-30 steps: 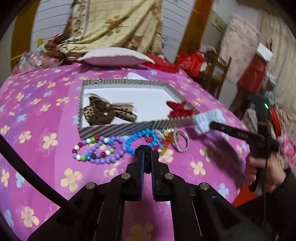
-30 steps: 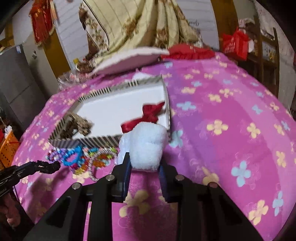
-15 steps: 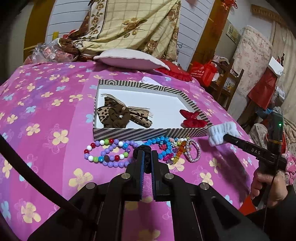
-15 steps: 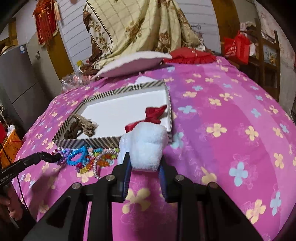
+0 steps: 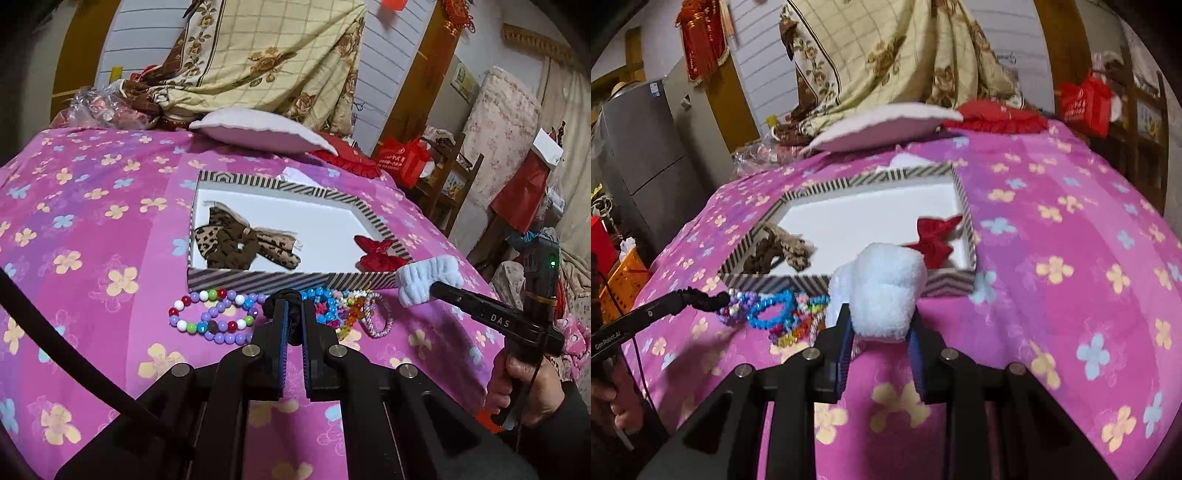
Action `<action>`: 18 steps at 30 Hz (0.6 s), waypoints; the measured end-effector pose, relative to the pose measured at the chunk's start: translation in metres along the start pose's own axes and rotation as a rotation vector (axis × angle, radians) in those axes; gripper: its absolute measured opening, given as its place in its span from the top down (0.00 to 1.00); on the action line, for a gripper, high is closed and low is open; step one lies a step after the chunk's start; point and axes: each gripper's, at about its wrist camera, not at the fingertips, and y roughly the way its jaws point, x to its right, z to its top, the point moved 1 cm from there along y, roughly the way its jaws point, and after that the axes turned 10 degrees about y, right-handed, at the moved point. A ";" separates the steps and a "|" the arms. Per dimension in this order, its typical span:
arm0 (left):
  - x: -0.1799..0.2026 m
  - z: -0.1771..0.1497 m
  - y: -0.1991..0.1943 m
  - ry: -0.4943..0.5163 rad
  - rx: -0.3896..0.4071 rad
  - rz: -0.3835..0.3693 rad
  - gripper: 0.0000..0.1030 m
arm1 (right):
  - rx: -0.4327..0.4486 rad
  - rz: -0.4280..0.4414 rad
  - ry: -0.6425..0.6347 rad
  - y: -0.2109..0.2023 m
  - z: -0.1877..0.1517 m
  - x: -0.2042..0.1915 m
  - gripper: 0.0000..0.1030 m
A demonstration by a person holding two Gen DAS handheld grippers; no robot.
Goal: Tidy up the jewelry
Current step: 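Lift the white fluffy scrunchie off the table with the right tool, then carry the white scrunchie over the white box with the right tool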
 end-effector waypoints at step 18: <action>0.001 -0.001 0.004 0.011 -0.021 0.034 1.00 | 0.043 -0.099 -0.031 -0.007 -0.001 -0.004 0.73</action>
